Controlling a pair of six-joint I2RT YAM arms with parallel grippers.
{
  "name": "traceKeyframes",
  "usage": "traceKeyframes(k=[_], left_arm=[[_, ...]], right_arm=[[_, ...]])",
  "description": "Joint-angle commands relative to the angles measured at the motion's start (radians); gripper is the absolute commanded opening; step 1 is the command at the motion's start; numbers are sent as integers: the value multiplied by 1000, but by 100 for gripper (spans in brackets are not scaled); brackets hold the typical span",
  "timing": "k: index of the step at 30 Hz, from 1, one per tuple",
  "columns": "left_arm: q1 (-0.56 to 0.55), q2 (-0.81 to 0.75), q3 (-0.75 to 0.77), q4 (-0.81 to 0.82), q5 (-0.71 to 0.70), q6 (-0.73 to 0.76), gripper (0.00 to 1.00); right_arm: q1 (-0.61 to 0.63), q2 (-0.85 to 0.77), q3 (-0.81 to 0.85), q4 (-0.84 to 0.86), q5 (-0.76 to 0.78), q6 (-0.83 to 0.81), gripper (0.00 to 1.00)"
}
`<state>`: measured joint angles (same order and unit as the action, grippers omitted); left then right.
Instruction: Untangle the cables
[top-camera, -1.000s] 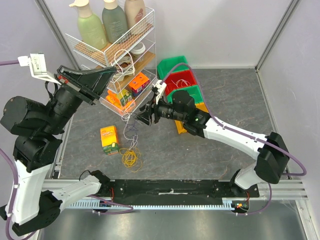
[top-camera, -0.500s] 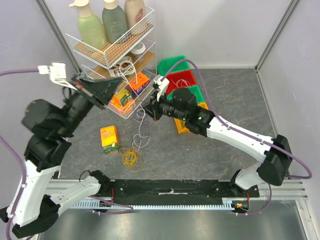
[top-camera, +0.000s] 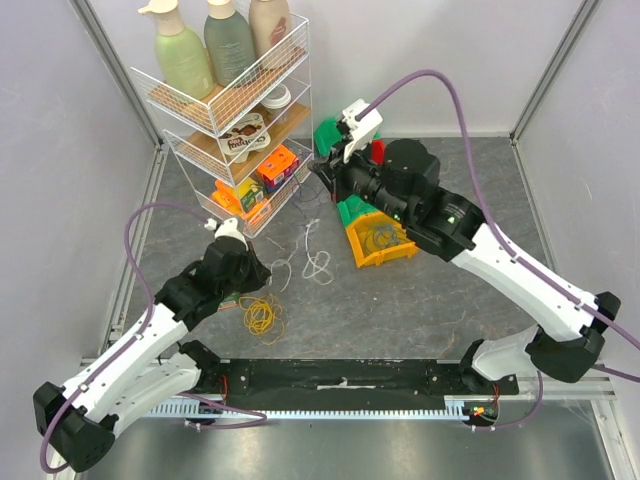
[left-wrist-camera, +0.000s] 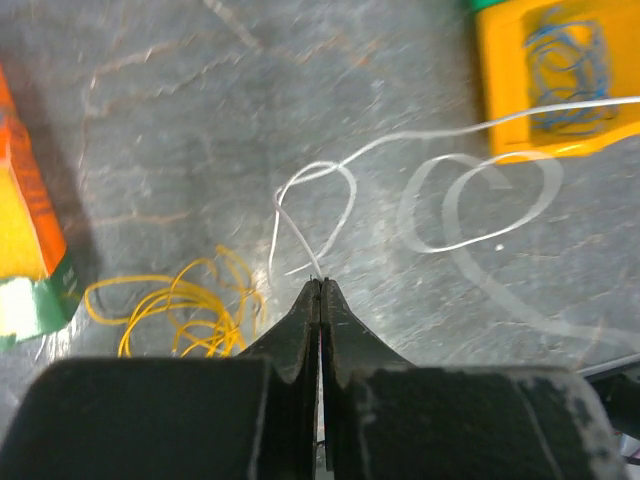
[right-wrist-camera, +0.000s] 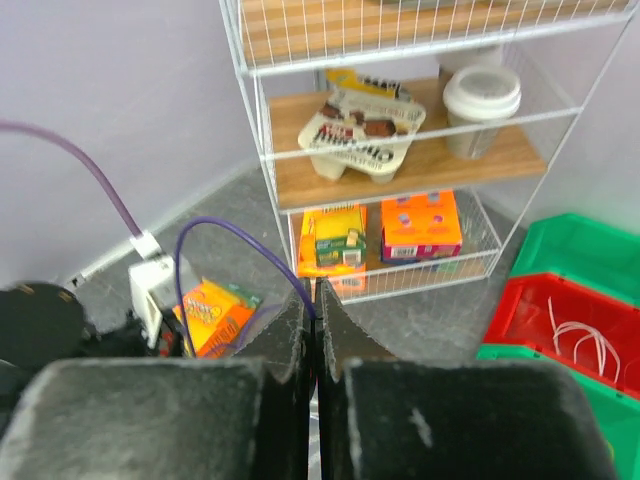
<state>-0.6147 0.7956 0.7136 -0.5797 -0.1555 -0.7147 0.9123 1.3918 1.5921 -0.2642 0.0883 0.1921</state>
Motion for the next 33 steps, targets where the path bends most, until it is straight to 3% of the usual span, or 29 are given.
traceKeyframes(k=[1, 12, 17, 24, 28, 33], left_arm=[[4, -3, -72, 15, -46, -132, 2], [4, -15, -117, 12, -65, -144, 2], [4, -48, -121, -25, -84, -147, 2], [6, -130, -65, -32, -56, -109, 2], [4, -164, -2, -11, -24, -60, 2], [4, -170, 47, 0, 28, -32, 2]], right_arm=[[3, -57, 117, -46, 45, -51, 0], [2, -168, 219, -20, 105, -65, 0], [2, -171, 236, -18, 244, -103, 0], [-19, -134, 70, -9, 485, -181, 0], [-156, -82, -4, 17, 392, -114, 0], [-332, 68, 34, 91, 257, -22, 0]])
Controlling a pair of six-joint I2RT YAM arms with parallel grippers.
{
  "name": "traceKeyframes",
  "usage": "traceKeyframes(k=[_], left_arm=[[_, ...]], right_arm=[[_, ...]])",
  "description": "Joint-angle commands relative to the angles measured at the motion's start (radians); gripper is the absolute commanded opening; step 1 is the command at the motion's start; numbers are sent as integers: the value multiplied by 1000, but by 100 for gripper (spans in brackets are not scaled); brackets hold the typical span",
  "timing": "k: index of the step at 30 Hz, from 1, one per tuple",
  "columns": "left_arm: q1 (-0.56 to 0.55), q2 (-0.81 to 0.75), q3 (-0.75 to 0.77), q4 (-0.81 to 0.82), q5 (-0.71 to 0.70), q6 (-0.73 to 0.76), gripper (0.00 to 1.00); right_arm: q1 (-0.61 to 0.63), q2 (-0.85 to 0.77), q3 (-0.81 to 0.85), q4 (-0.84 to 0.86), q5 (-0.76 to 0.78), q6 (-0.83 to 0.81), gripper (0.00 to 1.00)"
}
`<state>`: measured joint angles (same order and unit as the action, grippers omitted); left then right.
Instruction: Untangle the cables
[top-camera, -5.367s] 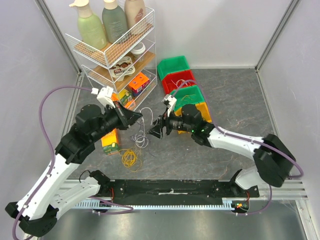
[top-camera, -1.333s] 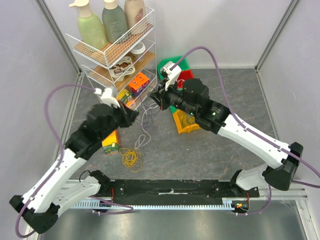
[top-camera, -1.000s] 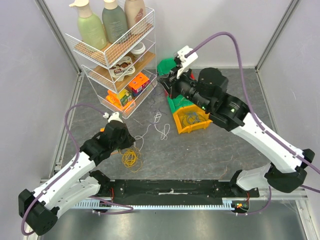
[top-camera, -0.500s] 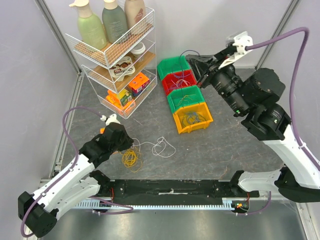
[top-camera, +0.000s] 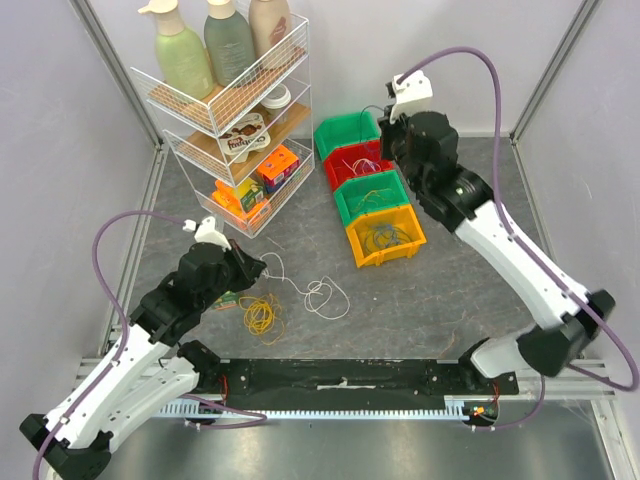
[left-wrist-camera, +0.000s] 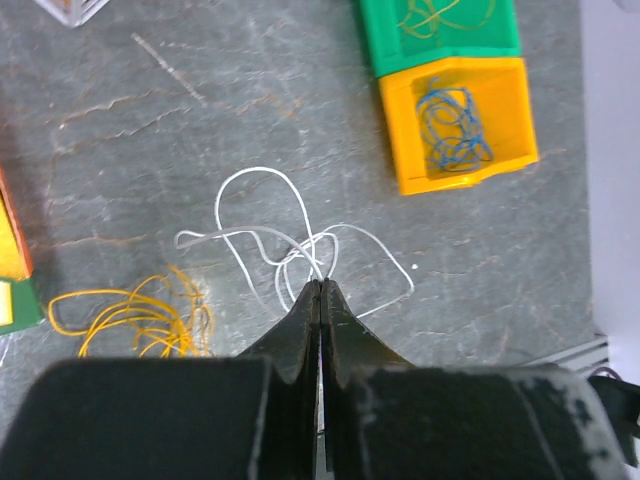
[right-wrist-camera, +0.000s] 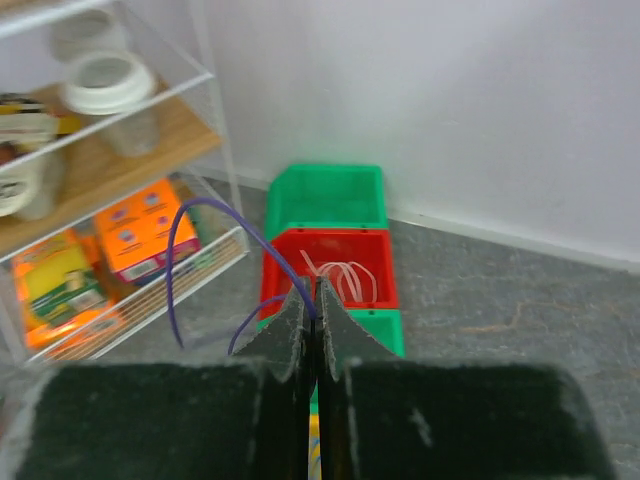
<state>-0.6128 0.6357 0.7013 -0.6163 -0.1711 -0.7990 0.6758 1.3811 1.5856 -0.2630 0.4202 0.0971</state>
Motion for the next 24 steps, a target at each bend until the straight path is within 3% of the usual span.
traceKeyframes(k=[1, 4, 13, 24], left_arm=[[4, -10, 58, 38, 48, 52, 2], [2, -19, 44, 39, 64, 46, 2], [2, -39, 20, 86, 194, 104, 2], [4, -42, -5, 87, 220, 129, 2]], right_arm=[[-113, 111, 60, 109, -81, 82, 0], [-165, 202, 97, 203, -132, 125, 0], [-269, 539, 319, 357, -90, 182, 0], [-294, 832, 479, 496, -92, 222, 0]])
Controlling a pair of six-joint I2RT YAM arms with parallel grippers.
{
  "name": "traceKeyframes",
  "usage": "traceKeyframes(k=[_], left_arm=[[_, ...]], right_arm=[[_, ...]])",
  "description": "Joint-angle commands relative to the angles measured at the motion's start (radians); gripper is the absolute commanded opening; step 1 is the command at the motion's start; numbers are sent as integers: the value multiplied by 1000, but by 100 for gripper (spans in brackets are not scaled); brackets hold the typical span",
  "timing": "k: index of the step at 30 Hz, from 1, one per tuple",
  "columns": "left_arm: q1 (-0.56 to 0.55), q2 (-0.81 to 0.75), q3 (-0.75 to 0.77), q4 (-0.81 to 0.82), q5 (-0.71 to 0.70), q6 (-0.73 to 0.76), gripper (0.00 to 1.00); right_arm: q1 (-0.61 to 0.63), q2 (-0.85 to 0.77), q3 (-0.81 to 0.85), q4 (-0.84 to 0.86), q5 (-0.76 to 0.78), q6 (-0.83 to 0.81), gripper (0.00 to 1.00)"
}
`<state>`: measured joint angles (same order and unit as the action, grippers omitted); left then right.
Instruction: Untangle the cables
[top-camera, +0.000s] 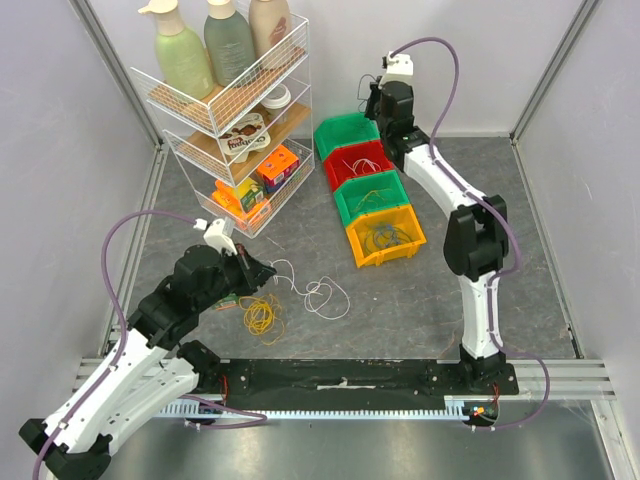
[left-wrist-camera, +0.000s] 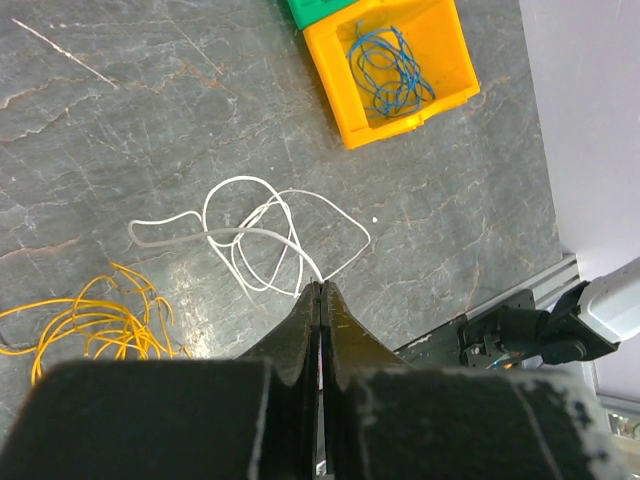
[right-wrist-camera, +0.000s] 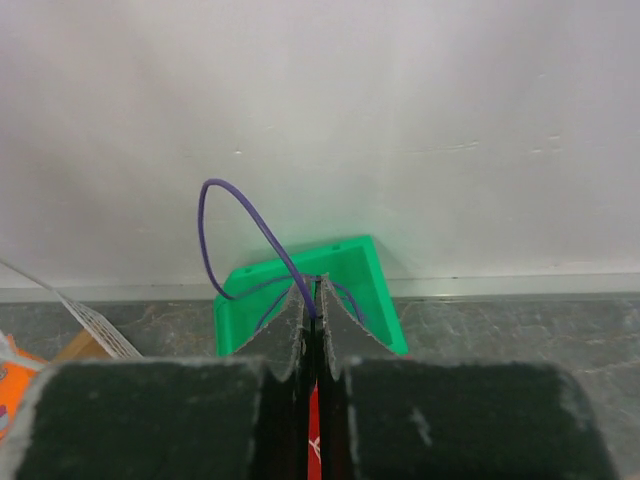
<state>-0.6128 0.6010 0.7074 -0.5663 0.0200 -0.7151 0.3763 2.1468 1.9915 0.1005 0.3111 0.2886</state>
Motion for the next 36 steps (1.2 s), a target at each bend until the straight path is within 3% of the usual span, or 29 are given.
traceKeyframes(k=[1, 7, 16, 21, 36], left_arm=[[2, -10, -16, 37, 29, 43, 2], [2, -23, -34, 36, 32, 37, 2], [2, -29, -34, 20, 18, 36, 2], [1, -18, -25, 20, 21, 36, 2], [2, -7, 3, 17, 52, 20, 2]], right_arm=[[6, 93, 87, 151, 14, 35, 0], [4, 321, 318, 88, 5, 41, 0], [4, 393, 320, 94, 13, 47, 0], [4, 426, 345, 53, 10, 27, 8], [7, 211, 288, -97, 37, -68, 56]])
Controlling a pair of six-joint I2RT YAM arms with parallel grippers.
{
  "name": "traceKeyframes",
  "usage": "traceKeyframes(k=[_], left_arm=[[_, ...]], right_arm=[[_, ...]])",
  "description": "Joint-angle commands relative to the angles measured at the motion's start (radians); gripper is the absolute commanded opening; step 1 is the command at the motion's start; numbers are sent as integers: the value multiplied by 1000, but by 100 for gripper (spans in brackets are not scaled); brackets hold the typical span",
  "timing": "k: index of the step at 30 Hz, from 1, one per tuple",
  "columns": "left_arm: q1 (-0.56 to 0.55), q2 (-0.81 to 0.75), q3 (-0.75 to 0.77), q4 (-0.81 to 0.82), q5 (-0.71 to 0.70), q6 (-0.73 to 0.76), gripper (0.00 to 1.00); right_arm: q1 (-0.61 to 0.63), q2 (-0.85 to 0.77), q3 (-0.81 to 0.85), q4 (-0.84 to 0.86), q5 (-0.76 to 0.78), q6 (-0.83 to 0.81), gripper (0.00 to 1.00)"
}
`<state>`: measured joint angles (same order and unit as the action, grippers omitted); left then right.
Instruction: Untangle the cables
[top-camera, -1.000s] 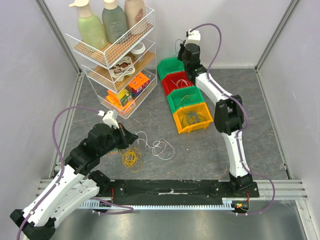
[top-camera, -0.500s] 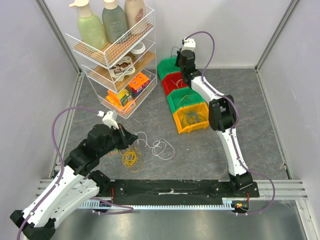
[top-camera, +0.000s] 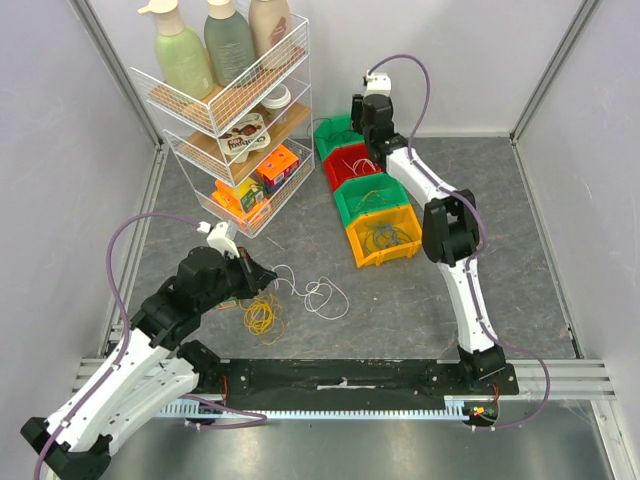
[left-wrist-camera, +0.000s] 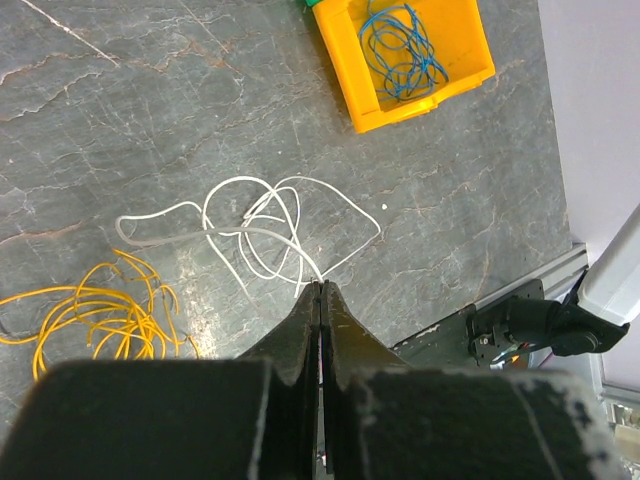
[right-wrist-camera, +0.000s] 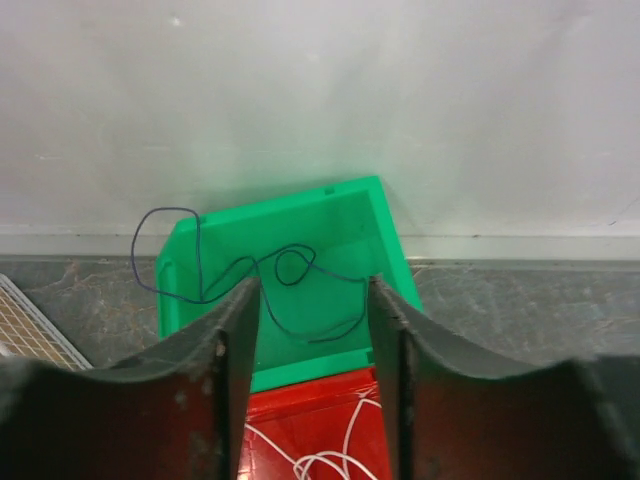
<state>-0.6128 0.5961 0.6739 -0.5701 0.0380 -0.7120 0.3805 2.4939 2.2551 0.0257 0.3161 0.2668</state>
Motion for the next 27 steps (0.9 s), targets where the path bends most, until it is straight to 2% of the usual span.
traceKeyframes(k=[1, 3, 5, 7, 15, 21, 24, 27], left_arm=[[2, -7, 36, 22, 37, 13, 2], [2, -18, 42, 22, 46, 5, 2], [1, -18, 56, 24, 48, 6, 2], [1, -10, 79, 26, 39, 14, 2], [4, 68, 167, 53, 36, 60, 2], [4, 132, 220, 93, 42, 66, 2], [2, 152, 240, 118, 43, 68, 2], [4, 180, 262, 125, 37, 69, 2]], right_arm=[[3, -142, 41, -80, 34, -54, 58], [3, -171, 63, -165, 6, -66, 65], [3, -234, 11, -243, -63, -58, 68], [3, -337, -177, -244, -150, -37, 73], [18, -699, -783, -150, -408, 25, 76], [87, -944, -1116, -78, -603, 37, 79], [145, -1043, -1270, -35, -643, 58, 81], [207, -1115, -1347, -35, -652, 49, 82]])
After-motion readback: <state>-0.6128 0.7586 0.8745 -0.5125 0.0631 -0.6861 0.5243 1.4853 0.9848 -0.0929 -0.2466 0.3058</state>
